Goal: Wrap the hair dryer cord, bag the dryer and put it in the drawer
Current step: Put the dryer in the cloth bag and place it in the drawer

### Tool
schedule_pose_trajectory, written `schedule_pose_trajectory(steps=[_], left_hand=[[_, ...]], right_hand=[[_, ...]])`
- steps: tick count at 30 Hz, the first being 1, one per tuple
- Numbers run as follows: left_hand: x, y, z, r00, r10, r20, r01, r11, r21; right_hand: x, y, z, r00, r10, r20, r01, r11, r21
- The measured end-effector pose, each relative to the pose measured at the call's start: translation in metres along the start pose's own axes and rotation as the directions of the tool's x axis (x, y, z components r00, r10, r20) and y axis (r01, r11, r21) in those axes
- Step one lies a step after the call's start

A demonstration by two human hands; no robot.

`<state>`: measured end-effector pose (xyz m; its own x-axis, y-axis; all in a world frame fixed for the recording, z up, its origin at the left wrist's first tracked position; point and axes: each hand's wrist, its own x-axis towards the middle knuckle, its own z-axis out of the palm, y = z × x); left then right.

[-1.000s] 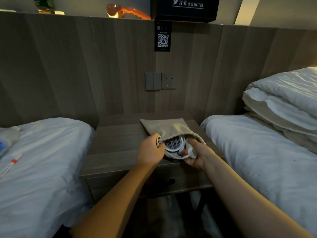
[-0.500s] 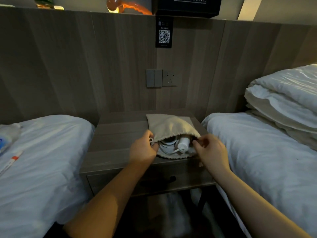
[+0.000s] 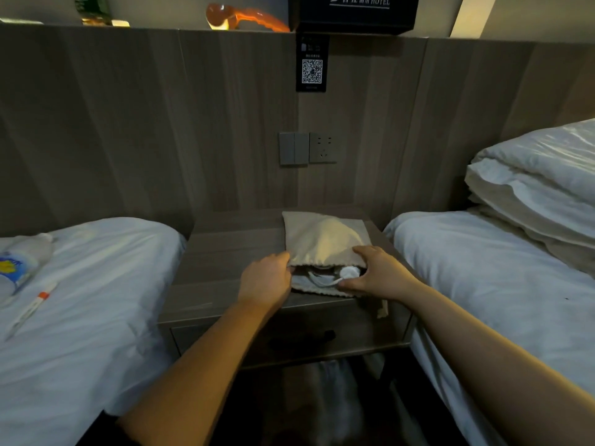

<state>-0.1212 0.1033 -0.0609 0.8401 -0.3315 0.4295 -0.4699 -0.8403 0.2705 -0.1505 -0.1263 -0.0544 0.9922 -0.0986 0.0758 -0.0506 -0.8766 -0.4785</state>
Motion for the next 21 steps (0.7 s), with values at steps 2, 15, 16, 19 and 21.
schedule_pose_trajectory(steps=[2,15,16,19,21], left_hand=[[0.001,-0.001,-0.002,0.999,-0.009,0.039,0.009,1.0,-0.01],[0.034,0.007,-0.04,0.974,-0.143,0.173,0.205,0.881,-0.426],[0.043,0.011,-0.052,0.98,-0.139,0.141,0.19,0.857,-0.48],[0.071,0.025,-0.088,0.984,-0.159,0.076,0.171,0.752,-0.637],[0.091,0.033,-0.112,0.976,-0.203,0.077,0.192,0.642,-0.742]], right_hand=[[0.0,0.004,0.001,0.995,0.045,-0.094,-0.045,0.999,0.001],[-0.009,0.003,-0.043,0.97,0.11,-0.218,-0.111,0.994,0.007],[-0.006,-0.007,-0.057,0.967,0.107,-0.232,-0.1,0.994,0.041],[0.004,-0.034,-0.101,0.954,0.152,-0.257,-0.096,0.971,0.217],[0.01,-0.048,-0.13,0.945,0.223,-0.238,-0.102,0.895,0.435]])
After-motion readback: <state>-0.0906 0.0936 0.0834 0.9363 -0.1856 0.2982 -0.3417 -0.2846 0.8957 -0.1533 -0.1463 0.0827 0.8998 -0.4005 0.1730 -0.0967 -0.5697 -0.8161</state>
